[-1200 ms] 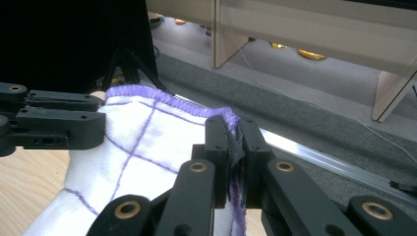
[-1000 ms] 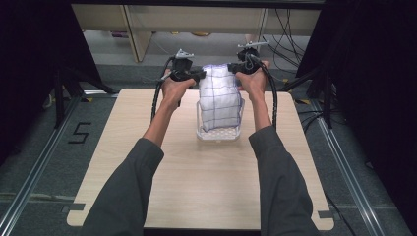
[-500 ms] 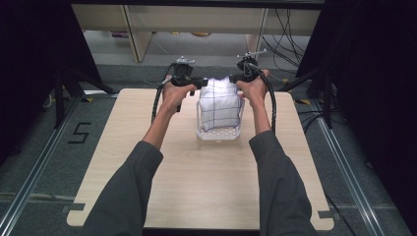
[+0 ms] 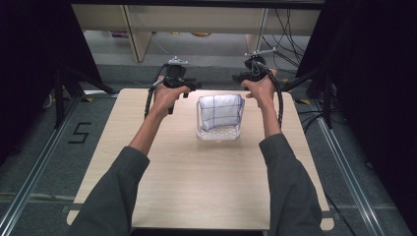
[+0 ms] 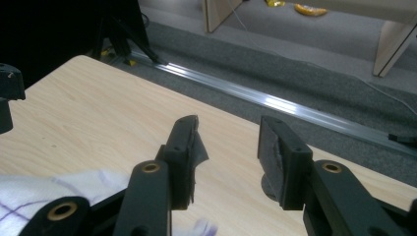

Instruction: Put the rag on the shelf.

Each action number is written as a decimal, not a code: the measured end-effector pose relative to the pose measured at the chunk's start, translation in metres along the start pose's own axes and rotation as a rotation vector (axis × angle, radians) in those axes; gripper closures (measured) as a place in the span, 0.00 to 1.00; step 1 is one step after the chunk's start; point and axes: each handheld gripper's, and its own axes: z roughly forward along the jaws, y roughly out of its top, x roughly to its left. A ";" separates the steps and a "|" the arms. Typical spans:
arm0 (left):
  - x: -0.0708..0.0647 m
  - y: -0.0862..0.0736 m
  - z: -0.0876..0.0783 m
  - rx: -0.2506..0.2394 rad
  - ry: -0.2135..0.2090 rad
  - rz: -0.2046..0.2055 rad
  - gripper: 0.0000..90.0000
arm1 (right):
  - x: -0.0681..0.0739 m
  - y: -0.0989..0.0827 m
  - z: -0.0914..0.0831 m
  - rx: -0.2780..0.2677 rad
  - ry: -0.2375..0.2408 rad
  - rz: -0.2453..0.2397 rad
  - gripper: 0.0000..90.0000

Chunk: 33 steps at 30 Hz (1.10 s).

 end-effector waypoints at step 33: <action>-0.040 -0.040 -0.066 0.049 -0.075 0.035 0.38 | 0.014 -0.034 -0.080 -0.027 0.141 -0.103 0.53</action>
